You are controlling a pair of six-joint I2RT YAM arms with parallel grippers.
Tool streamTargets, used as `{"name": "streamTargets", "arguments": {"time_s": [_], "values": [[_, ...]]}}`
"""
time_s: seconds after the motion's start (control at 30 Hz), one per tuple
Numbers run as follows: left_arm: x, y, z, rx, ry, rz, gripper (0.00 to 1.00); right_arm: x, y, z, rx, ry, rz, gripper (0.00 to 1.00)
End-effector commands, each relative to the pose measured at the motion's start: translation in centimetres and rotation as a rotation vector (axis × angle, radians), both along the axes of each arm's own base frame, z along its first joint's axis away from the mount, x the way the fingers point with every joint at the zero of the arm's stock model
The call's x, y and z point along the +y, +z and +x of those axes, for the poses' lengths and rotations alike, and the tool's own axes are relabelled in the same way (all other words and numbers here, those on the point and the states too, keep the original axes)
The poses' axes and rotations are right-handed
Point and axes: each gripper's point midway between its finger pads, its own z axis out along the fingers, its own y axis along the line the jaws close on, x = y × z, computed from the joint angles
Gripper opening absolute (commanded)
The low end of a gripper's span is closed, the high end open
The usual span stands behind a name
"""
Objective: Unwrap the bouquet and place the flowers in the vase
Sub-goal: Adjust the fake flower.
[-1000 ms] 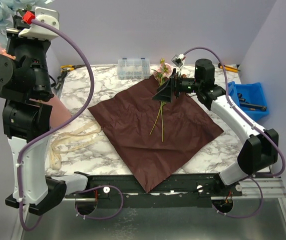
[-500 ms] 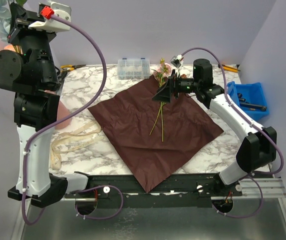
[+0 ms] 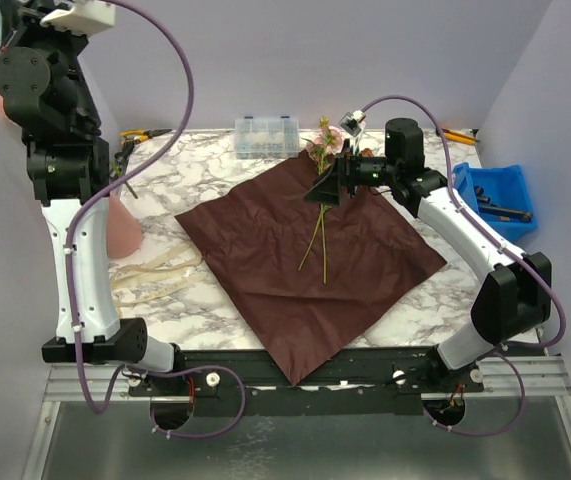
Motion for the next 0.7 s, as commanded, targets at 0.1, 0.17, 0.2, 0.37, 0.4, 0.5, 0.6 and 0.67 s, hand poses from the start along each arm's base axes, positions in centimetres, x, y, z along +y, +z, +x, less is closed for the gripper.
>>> {"name": "streamTargets", "arguments": {"time_s": [0.1, 0.17, 0.2, 0.37, 0.4, 0.5, 0.6, 0.67], "values": [[4.6, -0.7, 0.6, -0.007, -0.031, -0.082, 0.0, -0.3, -0.9, 0.4, -0.001, -0.021, -0.023, 1.0], [5.0, -0.8, 0.5, -0.004, -0.03, -0.086, 0.0, -0.3, -1.0, 0.5, 0.003, -0.02, -0.023, 1.0], [5.2, -0.8, 0.5, -0.004, -0.03, -0.088, 0.0, -0.2, -1.1, 0.5, 0.006, -0.018, -0.023, 1.0], [5.5, -0.7, 0.5, -0.004, -0.032, -0.087, 0.0, -0.1, -1.2, 0.6, 0.013, -0.016, -0.022, 1.0], [5.5, -0.5, 0.5, -0.007, -0.033, -0.084, 0.0, -0.2, -1.2, 0.7, 0.014, -0.017, -0.022, 1.0], [5.3, -0.4, 0.4, -0.005, -0.052, -0.076, 0.0, -0.1, -1.2, 0.7, 0.015, -0.013, -0.021, 1.0], [3.8, -1.5, 0.5, 0.023, -0.135, -0.076, 0.0, 0.0, -1.1, 0.7, 0.021, -0.009, -0.015, 1.0], [3.3, -2.4, 0.6, 0.037, -0.177, -0.117, 0.0, 0.2, -0.7, 0.7, 0.031, 0.002, -0.001, 1.0]]}}
